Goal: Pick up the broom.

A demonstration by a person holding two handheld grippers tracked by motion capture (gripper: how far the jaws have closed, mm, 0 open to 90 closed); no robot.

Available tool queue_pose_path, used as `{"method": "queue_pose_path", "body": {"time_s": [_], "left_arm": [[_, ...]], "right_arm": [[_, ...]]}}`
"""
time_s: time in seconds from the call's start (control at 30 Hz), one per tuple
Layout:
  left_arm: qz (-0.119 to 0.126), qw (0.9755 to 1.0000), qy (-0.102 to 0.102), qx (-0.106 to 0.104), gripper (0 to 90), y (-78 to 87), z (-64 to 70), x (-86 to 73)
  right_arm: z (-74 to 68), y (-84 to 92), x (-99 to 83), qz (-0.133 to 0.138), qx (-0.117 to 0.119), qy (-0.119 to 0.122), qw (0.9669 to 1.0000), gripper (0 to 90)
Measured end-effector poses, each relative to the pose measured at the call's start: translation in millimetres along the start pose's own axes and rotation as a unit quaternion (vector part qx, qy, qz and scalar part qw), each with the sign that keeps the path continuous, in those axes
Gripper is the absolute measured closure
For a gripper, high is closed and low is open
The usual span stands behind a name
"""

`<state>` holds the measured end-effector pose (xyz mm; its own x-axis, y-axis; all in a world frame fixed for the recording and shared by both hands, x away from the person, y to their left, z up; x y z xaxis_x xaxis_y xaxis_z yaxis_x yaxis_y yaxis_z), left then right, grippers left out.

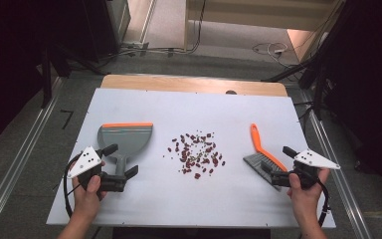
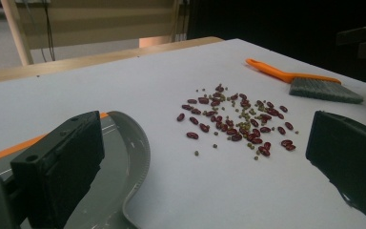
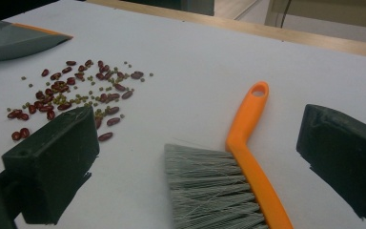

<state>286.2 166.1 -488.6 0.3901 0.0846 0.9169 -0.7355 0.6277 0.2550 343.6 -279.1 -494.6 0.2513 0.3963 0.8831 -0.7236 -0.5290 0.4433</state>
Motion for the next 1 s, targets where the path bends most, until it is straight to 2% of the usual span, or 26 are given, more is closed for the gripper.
{"method": "queue_pose_path", "body": {"time_s": [0.23, 0.33, 0.53, 0.6, 0.8, 0.83, 0.97, 1.0], "left_arm": [[0.000, 1.0000, 0.003, 0.000, 0.0, 0.3, 0.8, -1.3], [-0.001, 1.0000, 0.002, 0.001, 0.0, -1.4, 1.6, -1.2], [-0.005, 1.0000, -0.002, 0.002, 0.0, -6.9, 2.8, -2.2], [-0.007, 1.0000, -0.003, 0.002, 0.0, -8.1, 3.5, -3.0], [-0.010, 0.9999, -0.005, -0.002, 0.0, -10.1, 5.9, -4.7], [-0.011, 0.9999, -0.006, -0.003, 0.0, -10.5, 6.6, -5.1], [-0.012, 0.9999, -0.008, -0.005, 0.0, -11.7, 7.8, -5.7], [-0.013, 0.9999, -0.008, -0.006, 0.0, -12.0, 7.9, -5.9]], "right_arm": [[3.5, -1.1, 0.0, -0.003, -0.002, -0.002, 1.0000, 0.0], [6.1, -1.3, 5.0, -0.001, -0.002, -0.006, 1.0000, 0.0], [18.4, -10.0, 21.7, -0.021, -0.008, -0.007, 0.9997, 2.6], [24.1, -16.6, 27.7, -0.033, -0.009, -0.007, 0.9994, 2.7], [29.9, -31.3, 34.9, -0.059, 0.012, -0.020, 0.9980, 3.8], [35.0, -39.4, 36.6, -0.077, 0.005, -0.026, 0.9967, 5.0], [42.9, -52.5, 35.0, -0.111, -0.013, -0.056, 0.9922, 20.3], [42.9, -52.5, 35.0, -0.111, -0.013, -0.056, 0.9922, 20.3]]}}
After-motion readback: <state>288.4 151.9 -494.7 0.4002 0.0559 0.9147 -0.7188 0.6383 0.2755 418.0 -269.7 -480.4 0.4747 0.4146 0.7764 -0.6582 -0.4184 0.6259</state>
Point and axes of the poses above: each handheld gripper's, and its own axes: y roughly backward along the jaws, x roughly out of its top, z roughly to its right, the point moved 9 cm from there along -y, roughly forward along the jaws, and after that the axes turned 12 degrees about y, right-handed, at the moved point
